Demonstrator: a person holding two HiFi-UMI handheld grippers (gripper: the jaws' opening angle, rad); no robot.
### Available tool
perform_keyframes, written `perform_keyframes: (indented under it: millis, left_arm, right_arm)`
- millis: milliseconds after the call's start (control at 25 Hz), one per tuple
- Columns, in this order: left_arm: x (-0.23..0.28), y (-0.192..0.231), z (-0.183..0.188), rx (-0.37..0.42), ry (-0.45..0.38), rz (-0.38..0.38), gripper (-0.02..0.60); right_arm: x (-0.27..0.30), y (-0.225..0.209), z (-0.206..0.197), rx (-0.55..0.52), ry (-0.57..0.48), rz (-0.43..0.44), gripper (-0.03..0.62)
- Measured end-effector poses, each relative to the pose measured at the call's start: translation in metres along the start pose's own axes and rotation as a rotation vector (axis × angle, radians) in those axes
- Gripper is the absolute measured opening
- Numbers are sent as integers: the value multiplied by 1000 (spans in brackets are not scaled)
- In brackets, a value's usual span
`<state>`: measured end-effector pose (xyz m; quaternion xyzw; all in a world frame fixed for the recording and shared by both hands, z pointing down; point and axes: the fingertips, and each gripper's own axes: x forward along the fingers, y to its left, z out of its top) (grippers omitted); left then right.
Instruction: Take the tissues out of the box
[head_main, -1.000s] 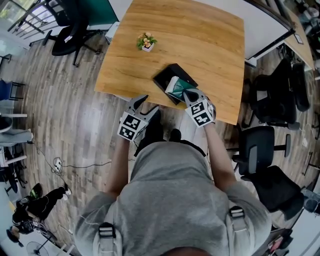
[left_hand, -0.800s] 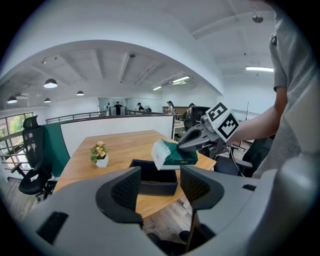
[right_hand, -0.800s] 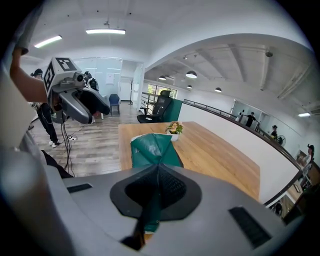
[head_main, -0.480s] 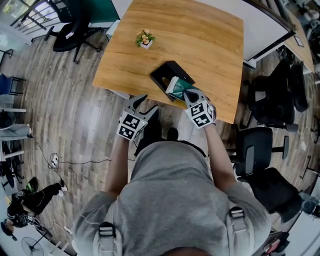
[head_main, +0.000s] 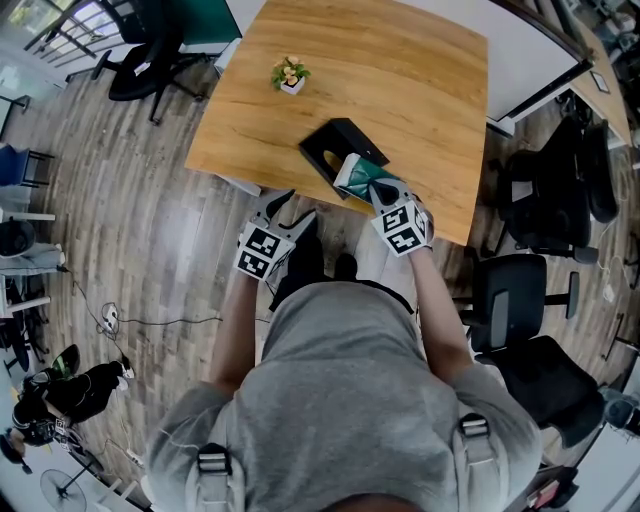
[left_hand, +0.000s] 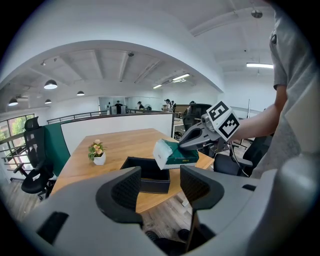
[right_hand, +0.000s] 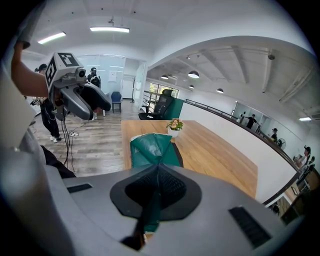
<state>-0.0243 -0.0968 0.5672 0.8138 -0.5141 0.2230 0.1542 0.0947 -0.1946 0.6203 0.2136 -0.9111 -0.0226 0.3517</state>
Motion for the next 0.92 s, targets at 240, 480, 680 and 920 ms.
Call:
perform_keyframes:
  millis: [240,480,680,920]
  left_arm:
    - [-1,0,4,3,-22,25,250]
    - [-4,-2,4,2,-19,33,250]
    - [-5,1,1,1,-24,39,250]
    - [-5,-1,1,1,-20,45,250]
  right_arm:
    - [-1,-2,-1,-5,-1,4,2]
    - [-3,-2,-5,-1,5,8,2]
    - [-1,-1,-4,4,2,7,2]
    - [-2,0,-6,2,-2,6,2]
